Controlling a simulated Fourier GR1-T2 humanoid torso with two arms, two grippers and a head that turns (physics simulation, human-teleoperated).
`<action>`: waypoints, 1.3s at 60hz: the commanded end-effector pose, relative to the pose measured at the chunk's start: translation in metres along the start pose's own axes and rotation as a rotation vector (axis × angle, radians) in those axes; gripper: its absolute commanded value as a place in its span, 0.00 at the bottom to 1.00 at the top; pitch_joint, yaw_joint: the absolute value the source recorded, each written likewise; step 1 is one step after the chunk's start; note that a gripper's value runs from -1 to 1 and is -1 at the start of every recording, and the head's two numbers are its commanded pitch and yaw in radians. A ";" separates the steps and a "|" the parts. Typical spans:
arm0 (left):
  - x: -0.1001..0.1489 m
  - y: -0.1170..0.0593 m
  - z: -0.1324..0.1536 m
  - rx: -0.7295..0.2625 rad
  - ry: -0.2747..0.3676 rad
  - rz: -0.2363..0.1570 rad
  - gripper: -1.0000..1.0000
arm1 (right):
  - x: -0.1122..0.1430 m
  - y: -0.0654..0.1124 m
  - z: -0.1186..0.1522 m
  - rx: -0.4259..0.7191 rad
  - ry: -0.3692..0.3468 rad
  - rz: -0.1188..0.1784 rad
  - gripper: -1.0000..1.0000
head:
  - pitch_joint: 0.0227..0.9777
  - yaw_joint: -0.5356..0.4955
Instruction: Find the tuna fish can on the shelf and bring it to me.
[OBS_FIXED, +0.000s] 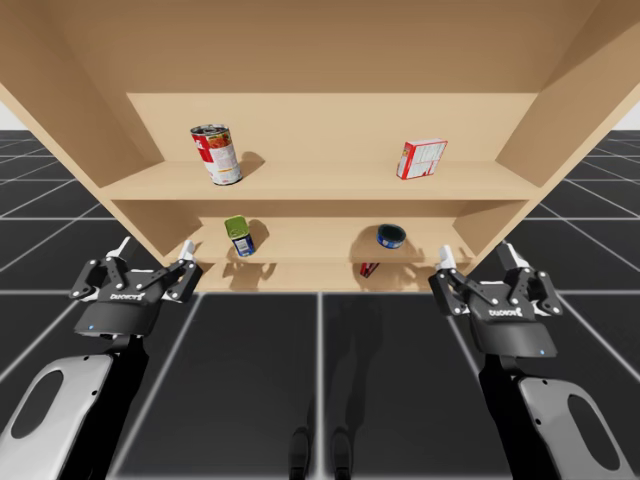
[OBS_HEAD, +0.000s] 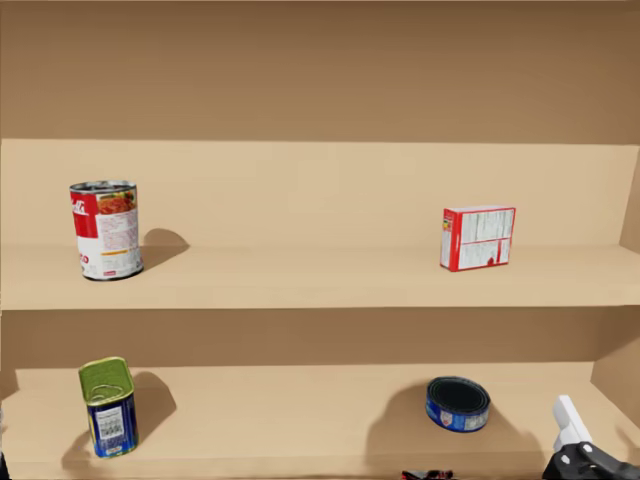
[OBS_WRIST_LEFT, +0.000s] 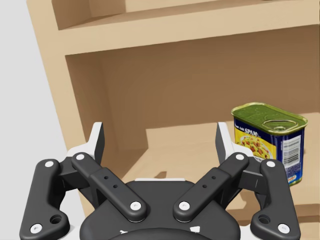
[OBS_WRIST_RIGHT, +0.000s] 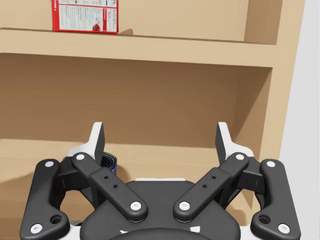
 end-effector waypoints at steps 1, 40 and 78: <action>-0.001 -0.002 0.000 -0.006 0.002 -0.010 0.00 | -0.001 -0.001 -0.001 0.006 0.007 0.007 0.00 | 0.36 0.43; -0.003 -0.005 0.000 -0.015 0.011 -0.018 0.00 | 0.000 0.009 -0.003 0.045 0.054 -0.051 0.00 | 0.56 0.27; -0.004 -0.003 -0.002 -0.002 0.025 -0.022 0.00 | -0.014 0.039 -0.058 0.228 0.262 0.017 0.00 | 0.55 0.27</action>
